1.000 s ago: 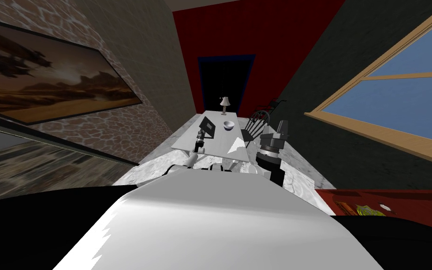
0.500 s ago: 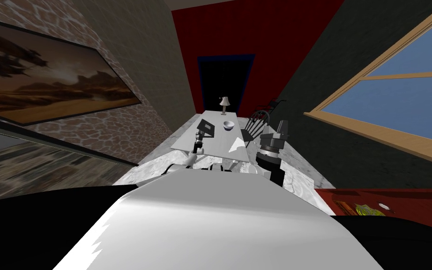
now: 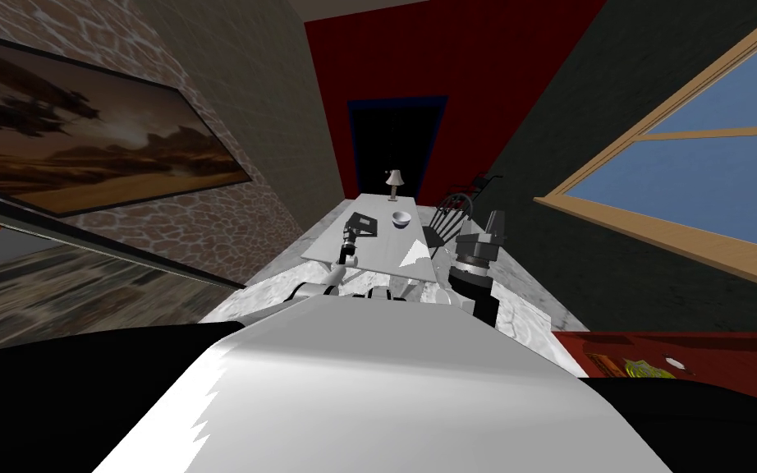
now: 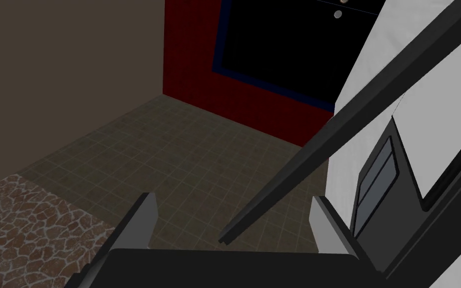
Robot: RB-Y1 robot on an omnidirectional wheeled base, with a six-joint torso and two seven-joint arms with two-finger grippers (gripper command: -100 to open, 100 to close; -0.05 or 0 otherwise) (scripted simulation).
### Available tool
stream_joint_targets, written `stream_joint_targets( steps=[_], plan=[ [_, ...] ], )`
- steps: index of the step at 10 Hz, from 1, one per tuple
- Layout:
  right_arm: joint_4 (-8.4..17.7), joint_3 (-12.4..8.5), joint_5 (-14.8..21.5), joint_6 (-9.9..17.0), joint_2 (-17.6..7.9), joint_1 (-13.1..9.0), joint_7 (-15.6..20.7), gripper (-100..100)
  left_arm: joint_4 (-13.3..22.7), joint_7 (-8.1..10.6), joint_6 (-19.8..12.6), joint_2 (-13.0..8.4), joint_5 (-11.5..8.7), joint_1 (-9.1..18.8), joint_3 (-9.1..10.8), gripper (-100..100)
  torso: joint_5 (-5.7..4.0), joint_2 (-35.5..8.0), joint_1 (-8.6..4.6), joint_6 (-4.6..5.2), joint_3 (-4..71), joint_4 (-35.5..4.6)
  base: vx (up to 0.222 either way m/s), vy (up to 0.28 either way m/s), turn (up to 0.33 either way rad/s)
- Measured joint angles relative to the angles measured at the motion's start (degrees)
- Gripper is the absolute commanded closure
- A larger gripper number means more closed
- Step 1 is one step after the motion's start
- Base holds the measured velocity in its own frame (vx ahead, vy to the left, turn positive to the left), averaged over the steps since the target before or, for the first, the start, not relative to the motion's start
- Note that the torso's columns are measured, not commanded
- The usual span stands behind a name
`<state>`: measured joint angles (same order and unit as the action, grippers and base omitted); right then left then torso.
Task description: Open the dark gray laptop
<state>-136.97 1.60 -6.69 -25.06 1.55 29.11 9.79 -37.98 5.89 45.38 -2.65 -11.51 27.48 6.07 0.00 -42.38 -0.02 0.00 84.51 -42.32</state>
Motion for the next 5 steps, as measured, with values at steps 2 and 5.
stream_joint_targets(
  steps=[2, 5],
  plan=[
    [0.0, 0.0, 0.0, 0.0, 0.0, 0.0, 0.0, 0, -0.99, -0.2, -2.38, -0.24, -0.13, 1.03, 0.2, -100, -0.02, 0.09, 0.01, -0.01, 0.06, -0.03, -0.061, -0.014, 0.04],
    [0.0, 0.0, 0.0, 0.0, 0.0, 0.0, 0.0, 0, -0.73, -0.32, -5.48, -0.85, -0.48, 4.38, 0.76, -100, -0.04, -0.05, -0.02, -0.02, -0.04, -0.12, -0.044, -0.005, 0.022]
  ],
)
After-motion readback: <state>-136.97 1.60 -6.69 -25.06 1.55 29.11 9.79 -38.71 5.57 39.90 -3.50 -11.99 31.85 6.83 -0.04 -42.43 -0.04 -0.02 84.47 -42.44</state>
